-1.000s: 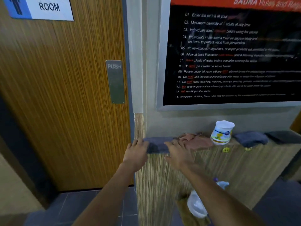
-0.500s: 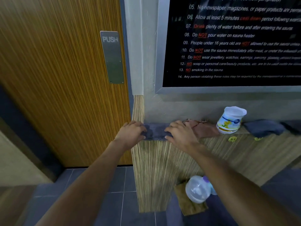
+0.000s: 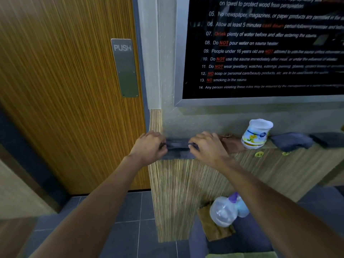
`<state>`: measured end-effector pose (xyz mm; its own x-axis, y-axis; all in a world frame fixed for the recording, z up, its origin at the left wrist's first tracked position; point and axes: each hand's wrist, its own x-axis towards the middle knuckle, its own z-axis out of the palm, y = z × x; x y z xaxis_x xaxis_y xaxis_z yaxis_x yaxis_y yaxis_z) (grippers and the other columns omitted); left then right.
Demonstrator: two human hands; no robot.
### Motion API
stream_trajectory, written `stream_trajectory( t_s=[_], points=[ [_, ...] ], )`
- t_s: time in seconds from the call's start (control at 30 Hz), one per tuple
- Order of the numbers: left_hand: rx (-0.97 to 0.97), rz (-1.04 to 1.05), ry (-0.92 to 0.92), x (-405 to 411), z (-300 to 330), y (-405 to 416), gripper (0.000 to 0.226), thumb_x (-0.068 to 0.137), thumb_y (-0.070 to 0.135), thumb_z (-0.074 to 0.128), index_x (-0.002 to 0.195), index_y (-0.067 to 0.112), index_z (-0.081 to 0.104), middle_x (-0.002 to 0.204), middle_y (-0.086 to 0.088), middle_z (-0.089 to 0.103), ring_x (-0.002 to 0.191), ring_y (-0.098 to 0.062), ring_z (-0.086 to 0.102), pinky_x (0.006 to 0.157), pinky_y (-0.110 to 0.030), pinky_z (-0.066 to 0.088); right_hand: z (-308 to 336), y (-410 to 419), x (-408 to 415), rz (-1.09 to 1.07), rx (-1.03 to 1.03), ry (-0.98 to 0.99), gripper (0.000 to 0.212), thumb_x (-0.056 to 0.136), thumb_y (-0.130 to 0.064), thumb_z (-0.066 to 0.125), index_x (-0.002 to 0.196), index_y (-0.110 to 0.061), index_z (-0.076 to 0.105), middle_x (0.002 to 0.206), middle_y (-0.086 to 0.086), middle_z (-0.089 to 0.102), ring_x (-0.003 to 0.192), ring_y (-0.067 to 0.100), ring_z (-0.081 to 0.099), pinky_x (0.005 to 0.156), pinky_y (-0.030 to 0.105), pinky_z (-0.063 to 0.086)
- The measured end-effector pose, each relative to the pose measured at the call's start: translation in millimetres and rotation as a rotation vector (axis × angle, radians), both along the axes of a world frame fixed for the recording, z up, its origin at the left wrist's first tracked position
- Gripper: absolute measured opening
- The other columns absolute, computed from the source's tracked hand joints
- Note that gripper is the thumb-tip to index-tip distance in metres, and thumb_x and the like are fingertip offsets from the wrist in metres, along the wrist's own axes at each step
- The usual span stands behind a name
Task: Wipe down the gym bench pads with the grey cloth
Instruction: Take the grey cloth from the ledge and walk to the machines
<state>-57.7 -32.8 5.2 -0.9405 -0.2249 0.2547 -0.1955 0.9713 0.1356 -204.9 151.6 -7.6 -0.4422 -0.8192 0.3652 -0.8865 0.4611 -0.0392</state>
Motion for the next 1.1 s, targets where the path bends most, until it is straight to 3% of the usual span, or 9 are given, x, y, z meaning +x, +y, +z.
stream_trajectory(
  t_s=[0.27,0.37,0.47,0.57,0.7,0.83,0.9,1.0,1.1],
  points=[
    [-0.036,-0.123,0.172,51,-27,18,0.013,0.091,0.033,0.056,0.094,0.022,0.062,0.091,0.005,0.062,0.092,-0.017,0.055,0.076,-0.03,0.033,-10,42,63,-0.075,-0.118,0.132,0.031,0.084,-0.04,0.047,0.082,-0.016,0.067,0.093,0.002,0.064,0.101,0.025,0.05,0.079,0.039,0.034],
    [-0.04,-0.189,0.132,76,-49,33,0.024,0.089,0.039,0.044,0.089,0.022,0.06,0.094,0.005,0.062,0.096,-0.017,0.054,0.081,-0.029,0.031,-36,63,106,-0.165,-0.139,0.084,0.032,0.083,-0.038,0.047,0.079,-0.013,0.067,0.1,0.003,0.065,0.103,0.022,0.044,0.078,0.041,0.039],
    [0.027,-0.266,0.059,108,-89,53,0.036,0.089,0.043,0.039,0.096,0.02,0.067,0.11,0.002,0.067,0.113,-0.022,0.058,0.094,-0.033,0.032,-76,92,156,-0.278,-0.1,-0.005,0.029,0.081,-0.037,0.054,0.072,-0.014,0.069,0.112,0.003,0.065,0.115,0.024,0.048,0.084,0.042,0.034],
    [0.064,-0.322,-0.102,141,-134,83,0.048,0.093,0.051,0.041,0.116,0.018,0.068,0.135,-0.009,0.061,0.13,-0.029,0.054,0.104,-0.038,0.026,-124,131,215,-0.373,-0.062,-0.097,0.018,0.076,-0.033,0.065,0.068,-0.018,0.07,0.118,0.006,0.066,0.123,0.028,0.051,0.096,0.05,0.038],
    [0.093,-0.472,-0.403,181,-188,146,0.076,0.098,0.065,0.023,0.125,0.01,0.066,0.134,-0.016,0.062,0.125,-0.035,0.06,0.106,-0.04,0.034,-194,195,308,-0.598,-0.022,-0.235,0.028,0.078,-0.037,0.049,0.069,-0.021,0.07,0.113,0.006,0.068,0.123,0.026,0.045,0.092,0.05,0.042],
    [0.167,-0.668,-0.661,222,-227,221,0.101,0.079,0.083,0.011,0.153,0.018,0.036,0.159,-0.011,0.034,0.148,-0.032,0.031,0.117,-0.045,0.029,-249,263,414,-0.918,0.021,-0.359,0.031,0.08,-0.037,0.048,0.079,-0.019,0.073,0.119,0.006,0.063,0.123,0.028,0.044,0.095,0.054,0.032],
    [0.13,-0.797,-0.778,240,-238,264,0.114,0.071,0.093,0.006,0.154,0.018,0.03,0.159,-0.01,0.033,0.146,-0.031,0.031,0.117,-0.042,0.029,-258,293,466,-1.092,0.048,-0.454,0.025,0.075,-0.036,0.056,0.076,-0.019,0.074,0.115,0.006,0.065,0.12,0.029,0.046,0.095,0.057,0.04],
    [0.016,-0.987,-0.891,267,-248,336,0.104,0.074,0.083,0.014,0.153,0.017,0.031,0.157,-0.007,0.034,0.144,-0.027,0.033,0.116,-0.039,0.03,-253,336,539,-1.323,0.09,-0.623,0.016,0.061,-0.039,0.065,0.064,-0.025,0.072,0.103,0.008,0.072,0.112,0.03,0.06,0.08,0.061,0.052],
    [-0.177,-1.19,-0.966,304,-253,419,0.091,0.079,0.074,0.018,0.15,0.018,0.034,0.149,-0.009,0.041,0.135,-0.028,0.042,0.109,-0.038,0.036,-251,377,615,-1.54,0.016,-0.695,0.028,0.069,-0.043,0.053,0.066,-0.026,0.075,0.091,0.011,0.073,0.098,0.032,0.07,0.073,0.061,0.054]
  ],
)
